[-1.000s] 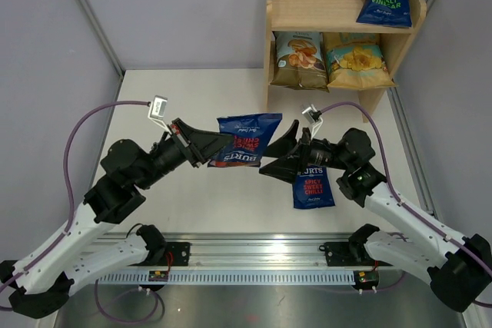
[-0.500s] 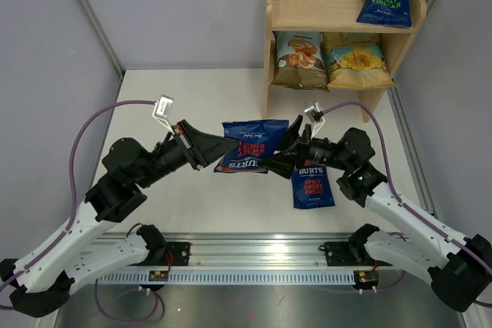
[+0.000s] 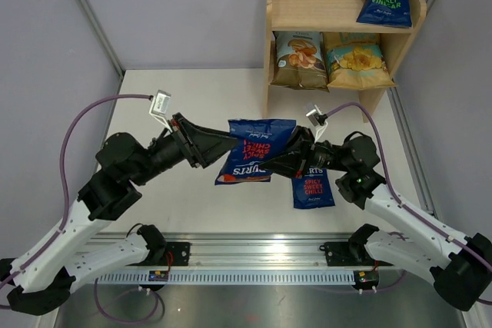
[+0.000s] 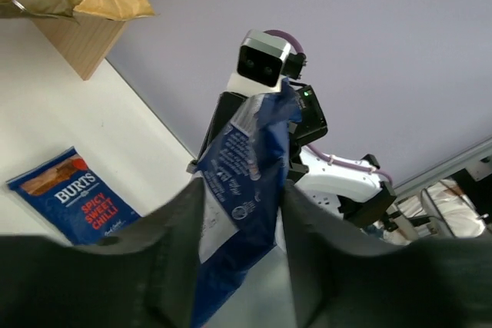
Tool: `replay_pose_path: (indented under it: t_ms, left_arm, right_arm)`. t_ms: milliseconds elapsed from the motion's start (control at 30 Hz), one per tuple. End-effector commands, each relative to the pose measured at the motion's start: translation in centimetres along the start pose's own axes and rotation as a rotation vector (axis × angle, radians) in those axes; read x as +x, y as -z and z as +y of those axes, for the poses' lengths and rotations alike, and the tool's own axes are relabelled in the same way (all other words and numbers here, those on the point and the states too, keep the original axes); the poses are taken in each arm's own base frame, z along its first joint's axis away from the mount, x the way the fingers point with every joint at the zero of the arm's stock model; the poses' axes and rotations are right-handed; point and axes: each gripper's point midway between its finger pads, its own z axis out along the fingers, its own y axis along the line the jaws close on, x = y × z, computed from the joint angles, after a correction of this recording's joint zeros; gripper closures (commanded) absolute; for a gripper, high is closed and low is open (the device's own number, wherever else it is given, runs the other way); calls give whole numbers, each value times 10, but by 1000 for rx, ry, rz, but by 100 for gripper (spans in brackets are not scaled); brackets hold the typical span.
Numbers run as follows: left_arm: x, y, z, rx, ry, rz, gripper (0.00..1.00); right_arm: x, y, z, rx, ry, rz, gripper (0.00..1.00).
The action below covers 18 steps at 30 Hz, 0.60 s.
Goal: Place and organize the chips bags onto the shelf
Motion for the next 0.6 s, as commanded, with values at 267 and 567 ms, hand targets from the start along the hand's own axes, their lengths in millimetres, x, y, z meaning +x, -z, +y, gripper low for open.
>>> replay_pose_path:
  t_ms: [267, 567]
  left_arm:
    - [54, 23, 2, 217, -358, 179, 1]
    - [72, 22, -1, 277, -345, 275, 3]
  right_arm:
    - [-12, 8, 45, -15, -148, 88, 82]
    - [-4, 13, 45, 33, -148, 212, 83]
